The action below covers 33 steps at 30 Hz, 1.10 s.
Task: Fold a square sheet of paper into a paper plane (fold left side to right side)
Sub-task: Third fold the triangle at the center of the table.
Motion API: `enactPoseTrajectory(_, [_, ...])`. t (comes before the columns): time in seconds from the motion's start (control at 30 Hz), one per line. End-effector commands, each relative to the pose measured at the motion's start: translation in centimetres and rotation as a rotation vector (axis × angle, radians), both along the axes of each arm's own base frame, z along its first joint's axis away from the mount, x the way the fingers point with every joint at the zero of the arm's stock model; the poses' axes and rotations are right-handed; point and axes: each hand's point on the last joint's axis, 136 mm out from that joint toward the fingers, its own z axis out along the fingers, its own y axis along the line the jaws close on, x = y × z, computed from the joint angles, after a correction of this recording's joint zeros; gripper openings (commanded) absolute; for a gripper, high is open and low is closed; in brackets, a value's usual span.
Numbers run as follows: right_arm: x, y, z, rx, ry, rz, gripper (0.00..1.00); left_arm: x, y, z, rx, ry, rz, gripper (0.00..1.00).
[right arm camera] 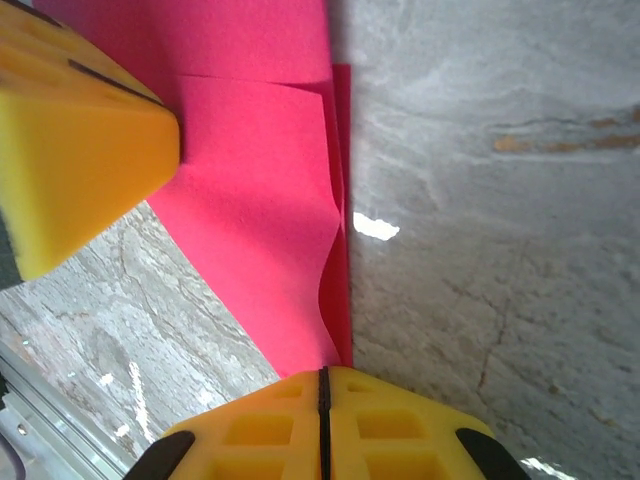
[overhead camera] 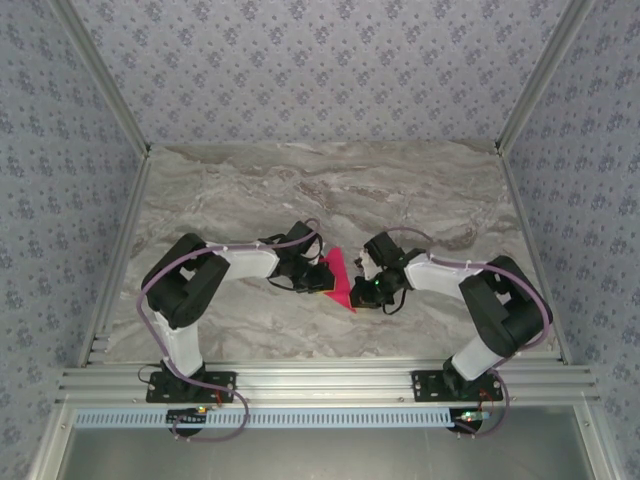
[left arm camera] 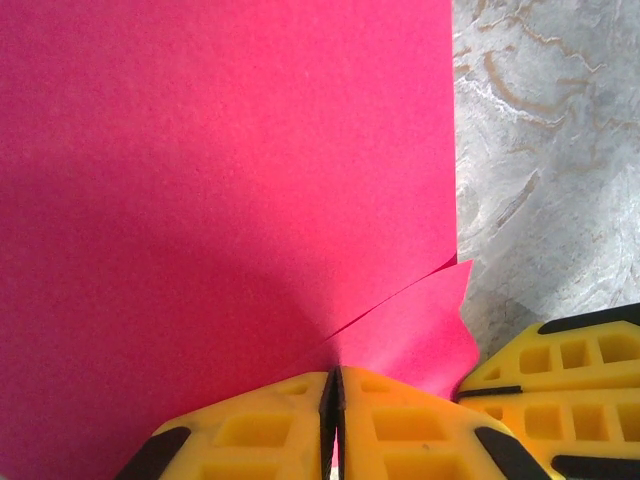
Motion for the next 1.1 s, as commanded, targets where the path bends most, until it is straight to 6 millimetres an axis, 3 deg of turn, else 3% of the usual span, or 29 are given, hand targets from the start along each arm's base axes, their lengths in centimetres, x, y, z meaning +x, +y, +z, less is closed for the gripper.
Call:
enactPoseTrajectory(0.0, [-2.4, -2.6, -1.1, -0.096, 0.072, 0.006, 0.1, -1.0, 3.1, -4.3, 0.193, 0.032, 0.016, 0.12])
enactPoseTrajectory(0.23, [-0.2, -0.2, 3.3, 0.013, -0.037, 0.005, 0.1, -0.8, 3.0, -4.0, 0.195, 0.028, 0.012, 0.12])
enactPoseTrajectory(0.53, [0.5, 3.1, 2.3, 0.055, -0.015, 0.032, 0.1, -0.8, 3.1, -4.0, 0.199, 0.027, 0.01, 0.11])
enactPoseTrajectory(0.7, [0.5, 2.1, 0.7, -0.006, 0.013, 0.018, 0.09, -0.9, 3.2, -4.1, 0.203, 0.028, 0.011, 0.11])
enactPoseTrajectory(1.07, [-2.8, -2.1, -2.2, -0.129, 0.136, 0.008, 0.08, -0.8, 3.4, -4.3, 0.214, 0.025, 0.011, 0.11])
